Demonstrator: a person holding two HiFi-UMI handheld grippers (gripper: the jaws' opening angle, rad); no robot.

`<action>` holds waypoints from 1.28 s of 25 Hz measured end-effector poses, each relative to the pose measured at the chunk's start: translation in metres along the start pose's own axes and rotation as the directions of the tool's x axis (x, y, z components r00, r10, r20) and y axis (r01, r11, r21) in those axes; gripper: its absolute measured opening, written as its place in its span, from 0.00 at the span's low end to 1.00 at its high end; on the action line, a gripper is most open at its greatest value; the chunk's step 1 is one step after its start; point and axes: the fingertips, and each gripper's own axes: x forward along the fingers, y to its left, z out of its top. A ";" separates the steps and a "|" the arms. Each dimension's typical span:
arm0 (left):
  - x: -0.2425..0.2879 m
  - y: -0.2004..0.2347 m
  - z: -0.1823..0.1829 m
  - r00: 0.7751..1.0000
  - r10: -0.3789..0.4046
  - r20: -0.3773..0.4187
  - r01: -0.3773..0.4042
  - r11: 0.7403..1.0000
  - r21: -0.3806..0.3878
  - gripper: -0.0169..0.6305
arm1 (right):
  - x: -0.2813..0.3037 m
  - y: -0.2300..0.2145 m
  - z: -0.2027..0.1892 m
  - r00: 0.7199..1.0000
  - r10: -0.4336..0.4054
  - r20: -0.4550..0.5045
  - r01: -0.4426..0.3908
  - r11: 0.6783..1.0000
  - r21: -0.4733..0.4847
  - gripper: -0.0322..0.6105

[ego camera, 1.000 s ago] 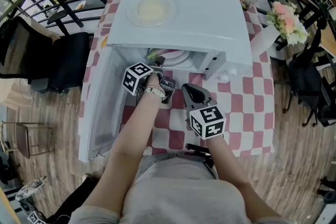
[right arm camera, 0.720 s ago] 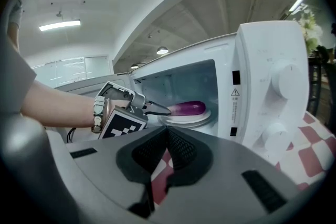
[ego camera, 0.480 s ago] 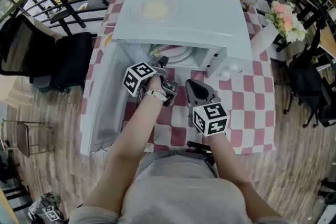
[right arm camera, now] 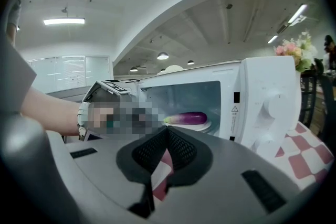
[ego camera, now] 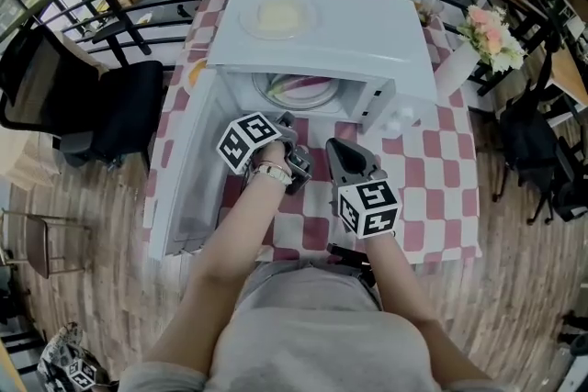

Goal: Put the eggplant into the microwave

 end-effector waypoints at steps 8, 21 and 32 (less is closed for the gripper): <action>-0.027 -0.023 0.002 0.997 -0.079 0.008 0.078 0.991 0.104 0.03 | -0.013 0.012 0.018 0.997 -0.041 0.072 0.038 0.998 0.043 0.09; -0.071 -0.048 -0.009 0.977 -0.212 -0.030 0.207 0.905 0.373 0.03 | -0.032 0.031 0.032 0.990 -0.079 0.118 0.072 0.996 0.060 0.09; -0.114 -0.080 -0.013 0.944 -0.328 -0.041 0.271 0.698 0.663 0.03 | -0.039 0.047 0.038 0.987 -0.092 0.135 0.088 0.996 0.035 0.08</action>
